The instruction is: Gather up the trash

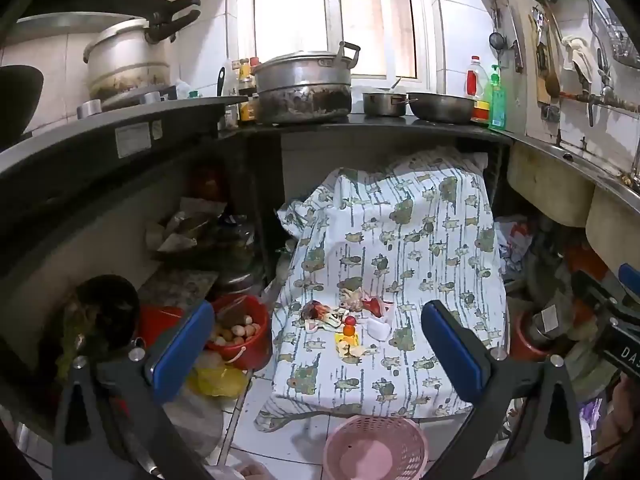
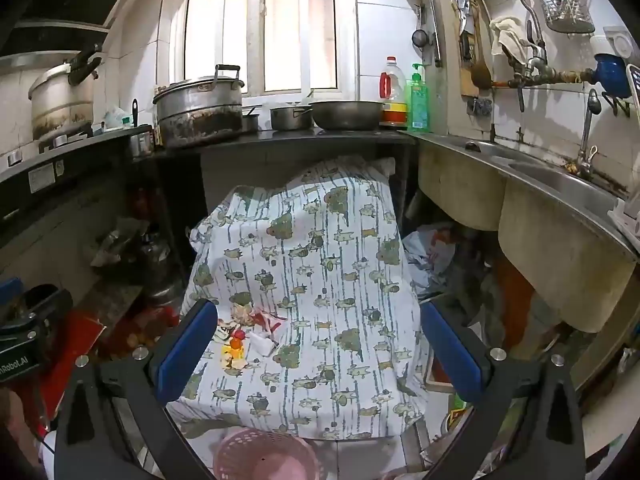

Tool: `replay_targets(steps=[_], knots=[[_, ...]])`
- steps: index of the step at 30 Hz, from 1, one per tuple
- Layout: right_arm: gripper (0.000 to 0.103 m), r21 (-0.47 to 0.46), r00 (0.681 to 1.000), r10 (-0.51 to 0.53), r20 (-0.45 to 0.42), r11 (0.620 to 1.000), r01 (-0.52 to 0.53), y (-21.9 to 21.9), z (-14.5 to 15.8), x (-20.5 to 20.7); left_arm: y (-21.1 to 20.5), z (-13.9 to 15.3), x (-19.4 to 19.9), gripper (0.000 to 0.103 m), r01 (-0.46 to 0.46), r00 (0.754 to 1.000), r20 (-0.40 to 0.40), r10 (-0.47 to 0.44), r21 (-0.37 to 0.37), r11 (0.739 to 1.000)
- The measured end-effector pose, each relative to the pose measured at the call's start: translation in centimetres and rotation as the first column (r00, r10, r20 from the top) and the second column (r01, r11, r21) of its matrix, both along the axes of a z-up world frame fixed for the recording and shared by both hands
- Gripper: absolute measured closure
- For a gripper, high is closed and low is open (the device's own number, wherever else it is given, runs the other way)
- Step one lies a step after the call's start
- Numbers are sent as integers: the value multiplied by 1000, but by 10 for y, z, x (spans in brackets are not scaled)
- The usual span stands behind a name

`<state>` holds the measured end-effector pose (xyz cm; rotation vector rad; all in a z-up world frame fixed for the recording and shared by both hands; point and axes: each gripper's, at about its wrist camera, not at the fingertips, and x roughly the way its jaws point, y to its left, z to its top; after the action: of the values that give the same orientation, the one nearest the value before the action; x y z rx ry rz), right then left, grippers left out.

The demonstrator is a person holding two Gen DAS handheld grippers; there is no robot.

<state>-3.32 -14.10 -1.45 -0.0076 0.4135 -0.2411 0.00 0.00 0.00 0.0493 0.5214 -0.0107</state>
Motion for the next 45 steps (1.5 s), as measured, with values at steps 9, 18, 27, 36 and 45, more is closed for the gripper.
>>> replay_targets(steps=[9, 18, 27, 36, 45], knots=[[0, 28, 1000, -4, -14, 1000, 4, -2, -1, 3, 0, 2, -2, 0, -6, 1000, 2, 6, 19, 1000], [0, 46, 1000, 5, -23, 999, -4, -2, -3, 4, 9, 11, -1, 0, 1, 1000, 4, -1, 9, 1000], [0, 43, 1000, 5, -25, 999, -4, -1, -2, 3, 16, 8, 0, 0, -37, 999, 6, 36, 13, 999], [0, 37, 999, 30, -25, 999, -29, -2, -1, 4, 22, 8, 1, 0, -54, 998, 15, 54, 5, 999], [0, 19, 999, 22, -27, 1000, -21, 0, -1, 5, 23, 7, 3, 0, -38, 999, 4, 38, -4, 999]])
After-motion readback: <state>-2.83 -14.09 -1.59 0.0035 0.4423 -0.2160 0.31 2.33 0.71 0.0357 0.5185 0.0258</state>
